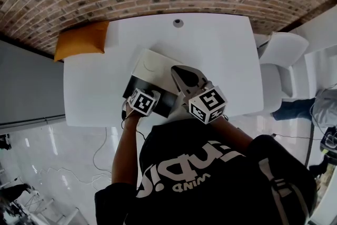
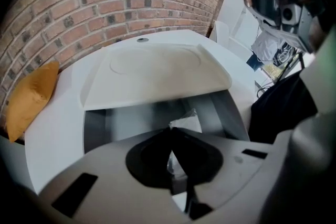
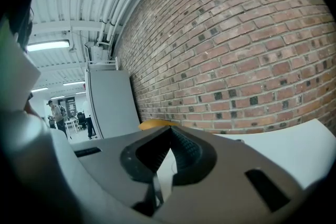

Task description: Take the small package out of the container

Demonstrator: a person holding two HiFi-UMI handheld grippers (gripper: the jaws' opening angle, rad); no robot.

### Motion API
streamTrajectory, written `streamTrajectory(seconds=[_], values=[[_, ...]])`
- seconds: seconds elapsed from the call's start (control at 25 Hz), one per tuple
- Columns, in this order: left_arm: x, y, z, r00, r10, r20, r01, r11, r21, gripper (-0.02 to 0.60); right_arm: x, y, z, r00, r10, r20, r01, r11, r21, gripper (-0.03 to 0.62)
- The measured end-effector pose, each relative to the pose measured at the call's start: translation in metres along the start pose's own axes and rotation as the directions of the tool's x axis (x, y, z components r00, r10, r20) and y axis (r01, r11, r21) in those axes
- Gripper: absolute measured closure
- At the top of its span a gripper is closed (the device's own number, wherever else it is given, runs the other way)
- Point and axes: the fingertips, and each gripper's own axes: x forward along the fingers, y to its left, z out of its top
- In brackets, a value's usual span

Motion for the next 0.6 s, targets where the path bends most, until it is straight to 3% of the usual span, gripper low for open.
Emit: streamTrajectory(seconds=[0.6], values=[[-0.037, -0.017, 0.005, 0.991, 0.045, 0.127, -0.045, 0.999, -0.006, 0.572, -0.008, 0.010, -0.005, 1.000, 0.010, -0.008, -0.010, 1.000, -0.006, 0.595]])
